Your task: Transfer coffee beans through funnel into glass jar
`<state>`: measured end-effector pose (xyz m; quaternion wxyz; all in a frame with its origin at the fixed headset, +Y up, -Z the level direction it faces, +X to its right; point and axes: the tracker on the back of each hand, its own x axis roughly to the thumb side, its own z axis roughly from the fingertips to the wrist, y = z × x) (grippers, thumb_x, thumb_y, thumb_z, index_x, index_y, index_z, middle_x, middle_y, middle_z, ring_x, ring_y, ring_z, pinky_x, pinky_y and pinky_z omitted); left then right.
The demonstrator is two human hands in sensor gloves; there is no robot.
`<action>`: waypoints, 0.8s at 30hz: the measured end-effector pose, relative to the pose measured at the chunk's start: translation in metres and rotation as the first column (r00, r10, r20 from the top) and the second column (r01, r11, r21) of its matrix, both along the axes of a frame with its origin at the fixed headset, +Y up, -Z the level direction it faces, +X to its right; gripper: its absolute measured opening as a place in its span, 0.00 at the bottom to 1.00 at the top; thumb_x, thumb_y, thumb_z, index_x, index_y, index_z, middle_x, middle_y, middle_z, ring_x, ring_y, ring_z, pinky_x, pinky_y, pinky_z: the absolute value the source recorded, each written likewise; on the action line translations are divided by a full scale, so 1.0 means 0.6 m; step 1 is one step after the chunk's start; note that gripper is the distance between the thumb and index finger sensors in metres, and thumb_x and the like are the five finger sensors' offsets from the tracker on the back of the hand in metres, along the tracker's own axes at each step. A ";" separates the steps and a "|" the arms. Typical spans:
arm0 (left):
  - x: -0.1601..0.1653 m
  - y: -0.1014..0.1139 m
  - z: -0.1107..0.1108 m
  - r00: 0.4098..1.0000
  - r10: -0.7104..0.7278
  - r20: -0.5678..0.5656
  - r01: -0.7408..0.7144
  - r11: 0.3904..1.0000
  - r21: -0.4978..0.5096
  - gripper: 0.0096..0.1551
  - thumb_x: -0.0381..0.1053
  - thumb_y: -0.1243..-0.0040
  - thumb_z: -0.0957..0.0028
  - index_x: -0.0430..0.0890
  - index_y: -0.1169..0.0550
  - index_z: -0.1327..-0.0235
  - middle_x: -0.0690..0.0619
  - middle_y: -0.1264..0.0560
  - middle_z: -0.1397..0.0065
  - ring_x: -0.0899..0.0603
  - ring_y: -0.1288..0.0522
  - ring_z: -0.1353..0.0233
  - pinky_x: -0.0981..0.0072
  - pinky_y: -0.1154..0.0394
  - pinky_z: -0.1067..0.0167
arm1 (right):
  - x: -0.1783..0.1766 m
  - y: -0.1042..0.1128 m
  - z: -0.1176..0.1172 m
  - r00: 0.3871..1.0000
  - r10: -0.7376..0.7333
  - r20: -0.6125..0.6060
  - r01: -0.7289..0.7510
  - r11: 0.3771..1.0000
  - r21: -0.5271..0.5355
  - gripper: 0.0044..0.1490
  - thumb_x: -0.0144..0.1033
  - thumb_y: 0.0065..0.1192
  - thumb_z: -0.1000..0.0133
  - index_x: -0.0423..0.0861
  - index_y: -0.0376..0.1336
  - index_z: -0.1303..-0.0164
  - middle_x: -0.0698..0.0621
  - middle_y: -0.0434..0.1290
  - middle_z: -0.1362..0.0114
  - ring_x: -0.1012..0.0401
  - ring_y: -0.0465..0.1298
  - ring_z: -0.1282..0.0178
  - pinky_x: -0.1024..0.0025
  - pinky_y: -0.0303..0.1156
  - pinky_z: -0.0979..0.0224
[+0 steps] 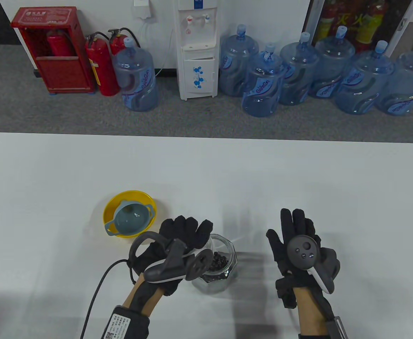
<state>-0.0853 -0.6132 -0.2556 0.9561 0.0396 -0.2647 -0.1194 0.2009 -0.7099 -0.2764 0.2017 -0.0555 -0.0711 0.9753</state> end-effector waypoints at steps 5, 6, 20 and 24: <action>0.008 -0.001 0.000 1.000 -0.003 0.000 0.003 1.000 -0.004 0.49 0.76 0.43 0.52 0.55 0.34 0.18 0.44 0.29 0.26 0.42 0.26 0.36 0.38 0.33 0.29 | 0.001 0.000 0.000 1.000 -0.005 0.000 0.005 1.000 0.004 0.46 0.64 0.47 0.29 0.53 0.44 0.04 0.41 0.41 0.04 0.37 0.47 0.08 0.30 0.49 0.18; 0.009 -0.001 0.000 1.000 -0.004 0.000 0.004 1.000 -0.005 0.49 0.76 0.43 0.52 0.55 0.34 0.18 0.44 0.29 0.26 0.42 0.26 0.36 0.38 0.33 0.29 | 0.001 0.000 0.000 1.000 -0.006 0.000 0.006 1.000 0.004 0.46 0.64 0.47 0.29 0.53 0.44 0.04 0.41 0.41 0.04 0.37 0.47 0.08 0.30 0.49 0.18; 0.036 -0.014 0.002 0.997 0.060 0.048 -0.057 0.997 -0.053 0.48 0.75 0.44 0.51 0.56 0.36 0.17 0.44 0.30 0.24 0.42 0.26 0.35 0.39 0.32 0.29 | 0.001 0.001 0.001 1.000 -0.006 -0.002 0.006 1.000 0.002 0.46 0.64 0.47 0.29 0.53 0.44 0.04 0.40 0.41 0.04 0.37 0.47 0.08 0.30 0.49 0.18; 0.035 -0.020 0.003 0.993 0.104 0.061 -0.100 0.993 -0.063 0.48 0.75 0.44 0.51 0.56 0.36 0.17 0.44 0.30 0.24 0.43 0.26 0.35 0.40 0.32 0.29 | 0.001 0.000 0.000 1.000 -0.006 -0.002 0.006 1.000 -0.001 0.47 0.64 0.47 0.29 0.53 0.44 0.04 0.40 0.41 0.04 0.37 0.47 0.08 0.30 0.49 0.18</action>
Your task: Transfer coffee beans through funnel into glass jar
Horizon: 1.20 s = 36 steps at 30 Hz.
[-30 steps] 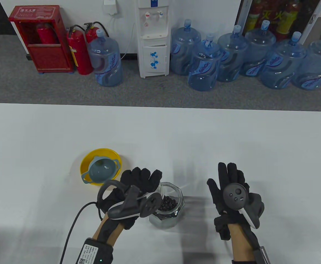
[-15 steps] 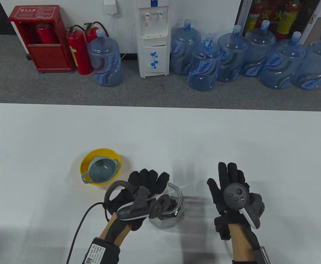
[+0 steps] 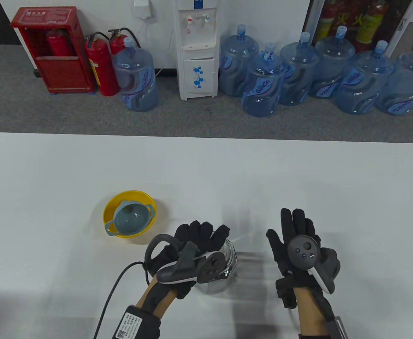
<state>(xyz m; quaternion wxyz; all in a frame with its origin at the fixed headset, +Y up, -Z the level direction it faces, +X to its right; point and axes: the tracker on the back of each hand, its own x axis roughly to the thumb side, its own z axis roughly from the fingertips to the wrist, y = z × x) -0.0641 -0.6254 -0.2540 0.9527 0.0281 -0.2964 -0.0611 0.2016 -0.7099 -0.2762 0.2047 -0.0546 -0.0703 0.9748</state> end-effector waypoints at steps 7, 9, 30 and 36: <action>-0.008 -0.011 -0.012 0.998 0.068 -0.013 -0.069 0.995 -0.070 0.48 0.74 0.44 0.51 0.56 0.37 0.17 0.44 0.31 0.23 0.42 0.25 0.35 0.39 0.32 0.29 | 0.000 0.001 0.000 1.000 -0.003 -0.002 0.003 1.000 -0.002 0.46 0.64 0.47 0.29 0.53 0.44 0.04 0.41 0.41 0.04 0.37 0.47 0.08 0.30 0.49 0.18; -0.012 -0.014 -0.014 0.995 0.104 -0.012 -0.104 0.992 -0.073 0.48 0.74 0.43 0.51 0.57 0.37 0.17 0.44 0.31 0.23 0.42 0.26 0.34 0.39 0.32 0.29 | 0.000 0.001 0.000 1.000 -0.002 -0.004 0.002 1.000 -0.004 0.46 0.64 0.47 0.29 0.53 0.44 0.04 0.40 0.41 0.04 0.38 0.47 0.08 0.30 0.49 0.18; -0.219 -0.001 -0.024 0.881 0.387 -0.273 -0.299 0.902 0.312 0.47 0.77 0.63 0.47 0.60 0.43 0.14 0.52 0.50 0.08 0.36 0.52 0.09 0.36 0.48 0.20 | -0.003 0.002 0.001 0.999 0.030 0.017 -0.030 1.000 0.008 0.46 0.64 0.47 0.29 0.53 0.44 0.04 0.40 0.41 0.04 0.37 0.46 0.09 0.31 0.48 0.17; -0.265 -0.059 -0.048 0.863 0.284 -0.418 -0.226 0.957 0.184 0.48 0.79 0.67 0.47 0.63 0.54 0.13 0.51 0.63 0.10 0.35 0.67 0.13 0.35 0.61 0.23 | -0.002 0.002 0.002 0.999 0.037 0.021 -0.038 0.999 0.011 0.47 0.64 0.47 0.29 0.53 0.44 0.04 0.40 0.40 0.04 0.37 0.46 0.09 0.31 0.48 0.17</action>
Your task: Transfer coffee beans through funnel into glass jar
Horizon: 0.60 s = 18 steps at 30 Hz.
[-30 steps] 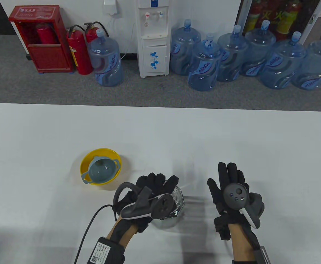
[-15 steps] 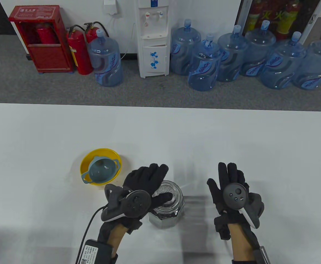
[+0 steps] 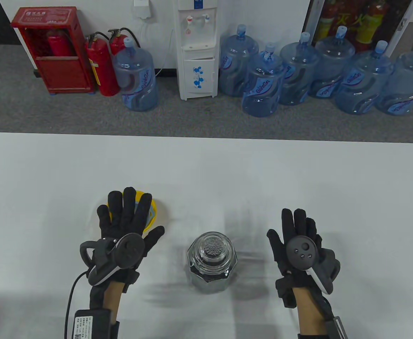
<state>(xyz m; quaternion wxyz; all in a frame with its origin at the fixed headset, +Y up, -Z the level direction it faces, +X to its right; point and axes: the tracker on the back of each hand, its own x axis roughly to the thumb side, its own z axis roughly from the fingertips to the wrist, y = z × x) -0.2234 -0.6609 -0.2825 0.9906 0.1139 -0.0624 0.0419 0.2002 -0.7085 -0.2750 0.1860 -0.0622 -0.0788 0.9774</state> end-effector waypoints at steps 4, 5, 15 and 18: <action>-0.026 -0.029 -0.005 0.999 0.035 -0.031 -0.038 0.996 -0.078 0.48 0.79 0.67 0.47 0.63 0.55 0.14 0.51 0.65 0.10 0.35 0.69 0.14 0.34 0.64 0.24 | -0.001 0.000 0.000 1.000 0.010 -0.002 -0.010 1.000 -0.002 0.46 0.64 0.47 0.29 0.53 0.43 0.04 0.41 0.40 0.04 0.37 0.45 0.09 0.31 0.48 0.17; -0.030 -0.034 -0.005 0.999 0.037 -0.039 -0.040 0.996 -0.083 0.48 0.79 0.67 0.47 0.63 0.55 0.14 0.51 0.65 0.10 0.35 0.69 0.14 0.34 0.64 0.24 | -0.002 -0.001 0.000 1.000 0.012 -0.002 -0.012 1.000 -0.002 0.46 0.64 0.47 0.29 0.53 0.44 0.04 0.41 0.40 0.04 0.37 0.45 0.09 0.31 0.47 0.17; -0.041 -0.051 -0.008 0.997 0.003 -0.073 -0.012 0.992 -0.124 0.48 0.79 0.67 0.47 0.63 0.55 0.14 0.51 0.65 0.10 0.35 0.69 0.14 0.34 0.65 0.25 | -0.006 -0.003 -0.002 0.999 0.041 -0.008 -0.041 0.999 -0.016 0.47 0.64 0.47 0.29 0.53 0.43 0.04 0.41 0.40 0.04 0.37 0.45 0.09 0.30 0.47 0.17; -0.044 -0.053 -0.006 0.997 0.001 -0.080 -0.010 0.993 -0.119 0.48 0.78 0.67 0.46 0.63 0.55 0.14 0.51 0.65 0.11 0.35 0.70 0.15 0.34 0.65 0.26 | -0.008 -0.004 -0.001 0.999 0.044 -0.010 -0.044 0.999 -0.015 0.47 0.64 0.47 0.29 0.53 0.43 0.04 0.41 0.40 0.04 0.37 0.45 0.09 0.30 0.47 0.17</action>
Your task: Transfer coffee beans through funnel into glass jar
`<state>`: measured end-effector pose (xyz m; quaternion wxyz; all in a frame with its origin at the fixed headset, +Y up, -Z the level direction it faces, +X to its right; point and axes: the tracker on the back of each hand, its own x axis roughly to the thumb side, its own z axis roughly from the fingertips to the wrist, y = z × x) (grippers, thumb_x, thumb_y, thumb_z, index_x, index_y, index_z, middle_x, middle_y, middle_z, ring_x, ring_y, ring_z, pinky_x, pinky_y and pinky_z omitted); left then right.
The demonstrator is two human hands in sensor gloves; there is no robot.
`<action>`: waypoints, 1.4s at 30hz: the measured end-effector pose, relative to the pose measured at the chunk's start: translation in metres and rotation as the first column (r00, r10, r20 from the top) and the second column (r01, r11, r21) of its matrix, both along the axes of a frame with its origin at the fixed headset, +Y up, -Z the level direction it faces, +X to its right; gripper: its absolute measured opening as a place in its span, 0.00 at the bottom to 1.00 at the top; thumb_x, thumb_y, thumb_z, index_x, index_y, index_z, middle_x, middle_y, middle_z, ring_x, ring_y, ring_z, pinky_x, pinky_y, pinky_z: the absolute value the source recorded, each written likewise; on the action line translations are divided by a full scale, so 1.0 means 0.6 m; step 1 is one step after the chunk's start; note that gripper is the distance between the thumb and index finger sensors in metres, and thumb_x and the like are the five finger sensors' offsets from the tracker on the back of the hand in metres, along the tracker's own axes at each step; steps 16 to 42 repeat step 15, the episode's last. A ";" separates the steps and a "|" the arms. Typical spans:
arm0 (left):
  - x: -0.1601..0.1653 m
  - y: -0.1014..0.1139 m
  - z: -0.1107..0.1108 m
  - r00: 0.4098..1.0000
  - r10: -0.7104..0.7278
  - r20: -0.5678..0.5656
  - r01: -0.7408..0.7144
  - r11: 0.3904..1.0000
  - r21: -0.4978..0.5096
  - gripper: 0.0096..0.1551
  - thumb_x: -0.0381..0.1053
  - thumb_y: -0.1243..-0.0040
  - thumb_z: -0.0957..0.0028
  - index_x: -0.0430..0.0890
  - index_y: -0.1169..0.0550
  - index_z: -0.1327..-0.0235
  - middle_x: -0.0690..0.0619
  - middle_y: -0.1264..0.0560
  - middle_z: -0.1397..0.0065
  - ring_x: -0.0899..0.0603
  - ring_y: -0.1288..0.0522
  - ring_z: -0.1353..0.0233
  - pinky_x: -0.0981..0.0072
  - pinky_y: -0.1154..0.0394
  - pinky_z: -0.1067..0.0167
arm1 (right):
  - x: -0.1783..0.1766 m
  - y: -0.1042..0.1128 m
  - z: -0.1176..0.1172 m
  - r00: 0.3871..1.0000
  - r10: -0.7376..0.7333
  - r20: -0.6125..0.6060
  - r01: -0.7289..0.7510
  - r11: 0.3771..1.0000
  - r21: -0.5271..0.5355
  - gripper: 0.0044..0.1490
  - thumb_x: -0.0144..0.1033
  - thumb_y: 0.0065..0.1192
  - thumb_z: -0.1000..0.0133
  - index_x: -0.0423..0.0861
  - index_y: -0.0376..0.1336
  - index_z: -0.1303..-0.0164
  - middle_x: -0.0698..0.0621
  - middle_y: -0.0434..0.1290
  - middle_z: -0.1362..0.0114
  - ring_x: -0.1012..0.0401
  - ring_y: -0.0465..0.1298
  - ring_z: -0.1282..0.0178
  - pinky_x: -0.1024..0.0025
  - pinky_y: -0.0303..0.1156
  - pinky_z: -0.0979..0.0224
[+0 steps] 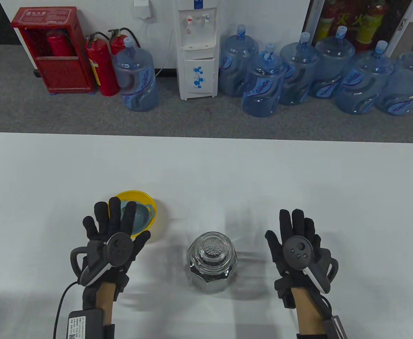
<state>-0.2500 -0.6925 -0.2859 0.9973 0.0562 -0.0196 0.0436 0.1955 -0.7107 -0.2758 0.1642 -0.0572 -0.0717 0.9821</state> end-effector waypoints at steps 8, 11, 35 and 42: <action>-0.011 -0.002 0.001 0.999 -0.020 -0.026 0.020 1.000 0.009 0.47 0.78 0.67 0.46 0.63 0.55 0.14 0.51 0.65 0.11 0.35 0.70 0.15 0.33 0.66 0.26 | -0.009 -0.003 0.002 1.000 0.016 -0.013 -0.016 1.000 -0.008 0.47 0.64 0.47 0.29 0.53 0.43 0.04 0.40 0.40 0.04 0.37 0.45 0.09 0.30 0.48 0.18; -0.013 -0.003 0.001 0.999 -0.020 -0.028 0.020 1.000 0.004 0.47 0.78 0.67 0.46 0.63 0.55 0.14 0.51 0.65 0.11 0.35 0.70 0.15 0.33 0.66 0.26 | -0.010 -0.003 0.002 1.000 0.016 -0.016 -0.016 1.000 -0.009 0.47 0.64 0.47 0.29 0.53 0.43 0.04 0.40 0.40 0.04 0.37 0.45 0.09 0.30 0.48 0.18; -0.012 -0.007 -0.001 0.999 -0.032 -0.034 0.031 0.999 -0.028 0.47 0.78 0.67 0.46 0.63 0.55 0.14 0.51 0.65 0.11 0.35 0.70 0.15 0.33 0.66 0.26 | -0.009 -0.003 0.002 1.000 0.017 -0.015 -0.017 1.000 -0.012 0.47 0.64 0.47 0.29 0.53 0.43 0.04 0.41 0.40 0.04 0.37 0.45 0.09 0.30 0.48 0.18; -0.012 -0.007 -0.001 0.999 -0.032 -0.034 0.031 0.999 -0.028 0.47 0.78 0.67 0.46 0.63 0.55 0.14 0.51 0.65 0.11 0.35 0.70 0.15 0.33 0.66 0.26 | -0.009 -0.003 0.002 1.000 0.017 -0.015 -0.017 1.000 -0.012 0.47 0.64 0.47 0.29 0.53 0.43 0.04 0.41 0.40 0.04 0.37 0.45 0.09 0.30 0.48 0.18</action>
